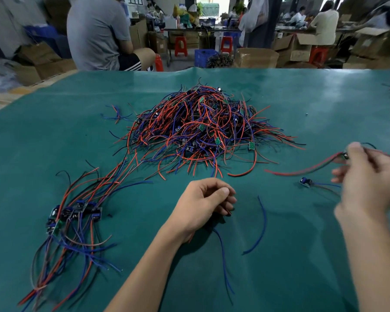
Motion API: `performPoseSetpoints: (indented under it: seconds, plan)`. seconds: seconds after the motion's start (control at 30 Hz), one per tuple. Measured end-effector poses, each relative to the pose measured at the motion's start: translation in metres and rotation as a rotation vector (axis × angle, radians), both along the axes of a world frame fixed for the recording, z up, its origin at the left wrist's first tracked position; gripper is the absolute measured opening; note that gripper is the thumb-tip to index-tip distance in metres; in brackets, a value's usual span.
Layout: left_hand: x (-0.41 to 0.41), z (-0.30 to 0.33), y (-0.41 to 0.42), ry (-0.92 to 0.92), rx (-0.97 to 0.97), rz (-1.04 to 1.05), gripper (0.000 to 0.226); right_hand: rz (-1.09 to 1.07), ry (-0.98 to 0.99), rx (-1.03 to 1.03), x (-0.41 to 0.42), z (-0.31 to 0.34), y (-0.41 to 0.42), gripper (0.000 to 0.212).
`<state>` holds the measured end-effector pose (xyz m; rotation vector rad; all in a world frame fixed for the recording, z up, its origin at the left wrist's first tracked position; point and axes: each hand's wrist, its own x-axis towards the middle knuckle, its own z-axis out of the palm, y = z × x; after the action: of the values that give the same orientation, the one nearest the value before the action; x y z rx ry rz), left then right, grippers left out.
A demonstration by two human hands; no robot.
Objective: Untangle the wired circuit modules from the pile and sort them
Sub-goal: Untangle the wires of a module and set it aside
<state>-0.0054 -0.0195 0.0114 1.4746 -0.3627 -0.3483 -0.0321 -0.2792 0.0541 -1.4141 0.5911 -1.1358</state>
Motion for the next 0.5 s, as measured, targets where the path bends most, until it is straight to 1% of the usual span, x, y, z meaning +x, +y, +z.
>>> performPoseSetpoints:
  seconds: [0.07,0.17,0.23,0.33,0.4,0.5]
  plan:
    - [0.002,0.000,0.000,0.011,-0.020,0.028,0.017,0.097,0.097,-0.035,-0.006,0.006,-0.014,0.017]
    - [0.004,0.000,0.001,0.007,-0.020,0.055,0.032,0.276,0.236,-0.109,-0.011,0.016,-0.026,0.016]
    - [0.004,-0.001,0.002,-0.004,-0.021,0.072,0.036,0.317,0.283,-0.149,-0.014,0.024,-0.032,0.014]
    - [0.005,-0.003,0.001,-0.018,-0.009,0.114,0.034,0.353,0.320,-0.172,-0.014,0.036,-0.032,0.013]
    - [0.005,-0.002,0.000,-0.016,0.003,0.131,0.033,0.421,0.303,-0.178,-0.011,0.045,-0.015,0.014]
    - [0.005,-0.001,0.000,-0.022,0.036,0.132,0.030,0.656,0.263,-0.217,-0.003,0.061,0.049,0.009]
